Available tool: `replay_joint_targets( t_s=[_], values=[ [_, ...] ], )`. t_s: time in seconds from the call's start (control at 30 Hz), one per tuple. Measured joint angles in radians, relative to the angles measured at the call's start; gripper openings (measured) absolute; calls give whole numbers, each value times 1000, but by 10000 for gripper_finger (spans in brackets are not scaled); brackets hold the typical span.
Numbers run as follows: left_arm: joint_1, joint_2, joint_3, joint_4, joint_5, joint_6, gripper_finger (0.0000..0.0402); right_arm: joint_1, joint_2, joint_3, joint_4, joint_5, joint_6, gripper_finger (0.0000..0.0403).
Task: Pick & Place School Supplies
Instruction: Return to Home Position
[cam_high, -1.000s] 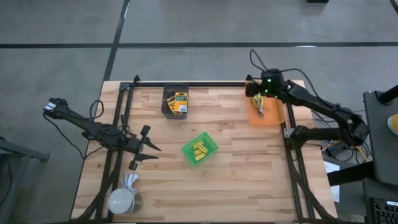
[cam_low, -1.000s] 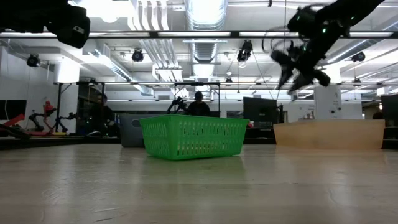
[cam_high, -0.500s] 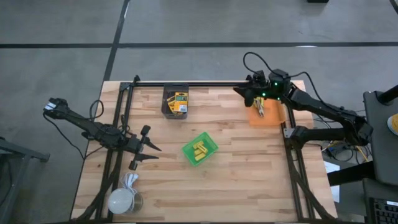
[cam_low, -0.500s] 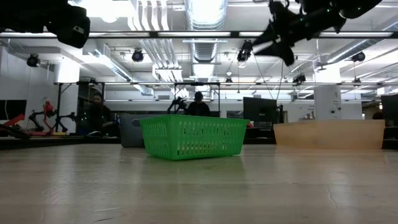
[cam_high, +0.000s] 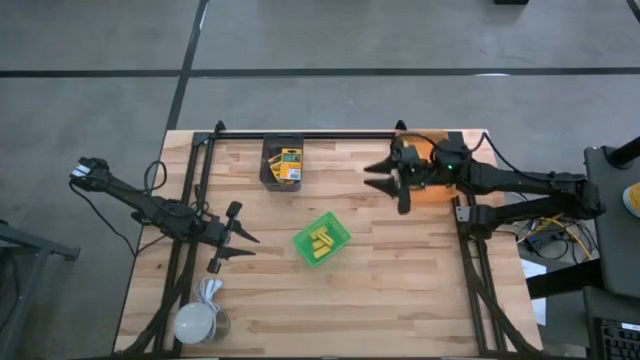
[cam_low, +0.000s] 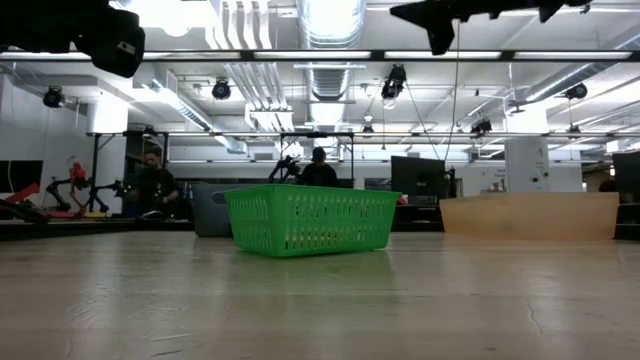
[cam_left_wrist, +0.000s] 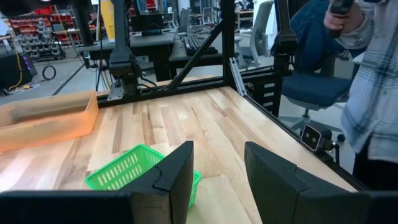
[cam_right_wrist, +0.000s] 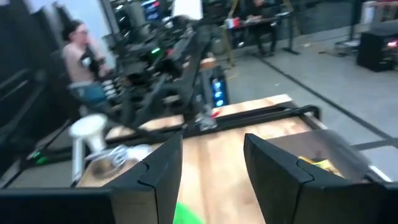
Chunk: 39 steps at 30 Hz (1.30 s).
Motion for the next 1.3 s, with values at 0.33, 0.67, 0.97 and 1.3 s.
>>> replay_joint_targets(
  t_s=[0.33, 0.67, 0.97, 1.3],
  values=[
    [0, 0, 0, 0, 0, 0, 149, 192, -178, 0, -162, 194, 2, 170],
    [0, 0, 0, 0, 0, 0, 149, 345, -299, -28, -186, 370, -46, 166],
    [0, 0, 0, 0, 0, 0, 149, 345, -476, -181, -181, 495, 79, 169],
    [0, 0, 0, 0, 0, 0, 149, 345, -644, -380, -29, 597, 128, 167]
  ],
)
